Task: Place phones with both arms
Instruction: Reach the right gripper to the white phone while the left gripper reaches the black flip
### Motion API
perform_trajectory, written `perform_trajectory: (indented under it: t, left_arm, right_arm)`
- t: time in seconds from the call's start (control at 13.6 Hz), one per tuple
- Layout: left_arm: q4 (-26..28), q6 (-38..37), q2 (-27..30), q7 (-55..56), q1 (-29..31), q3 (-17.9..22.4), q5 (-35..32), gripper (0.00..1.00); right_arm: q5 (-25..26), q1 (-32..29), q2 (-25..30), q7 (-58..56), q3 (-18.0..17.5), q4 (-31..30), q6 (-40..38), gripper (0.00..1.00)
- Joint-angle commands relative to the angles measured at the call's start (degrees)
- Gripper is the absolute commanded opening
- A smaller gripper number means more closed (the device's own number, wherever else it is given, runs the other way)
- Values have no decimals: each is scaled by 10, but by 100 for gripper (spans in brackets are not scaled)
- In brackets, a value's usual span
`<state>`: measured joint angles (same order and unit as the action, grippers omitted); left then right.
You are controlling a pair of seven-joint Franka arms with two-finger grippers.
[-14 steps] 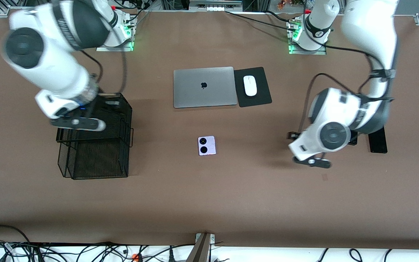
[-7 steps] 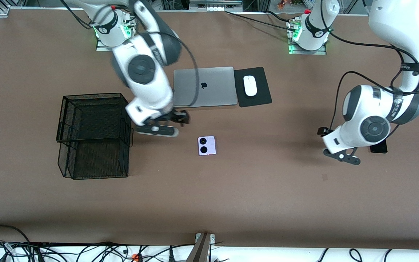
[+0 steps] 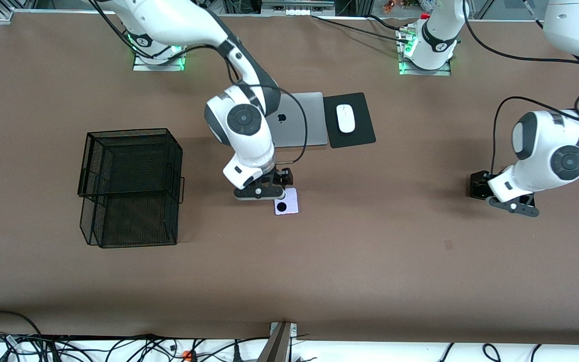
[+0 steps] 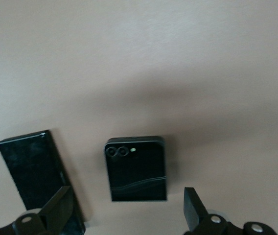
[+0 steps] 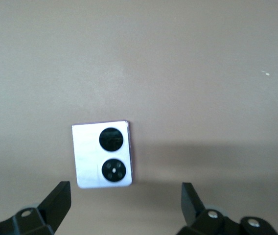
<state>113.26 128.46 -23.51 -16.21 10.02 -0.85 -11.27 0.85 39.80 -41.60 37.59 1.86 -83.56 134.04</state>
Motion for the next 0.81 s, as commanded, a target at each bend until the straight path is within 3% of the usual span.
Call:
perform_trajectory:
  t: [0.0, 0.15, 0.73]
  left_arm:
    - [37, 46, 14, -6, 24, -11, 40, 100]
    - [36, 61, -3, -5, 24, -10, 71, 100]
    - [37, 102, -35, -11, 35, -10, 73, 100]
  right_arm:
    - [6, 11, -26, -8, 2, 8, 47, 100]
    - [17, 12, -37, -21, 2, 8, 64, 100]
    - [20, 20, -73, -30, 2, 9, 142, 100]
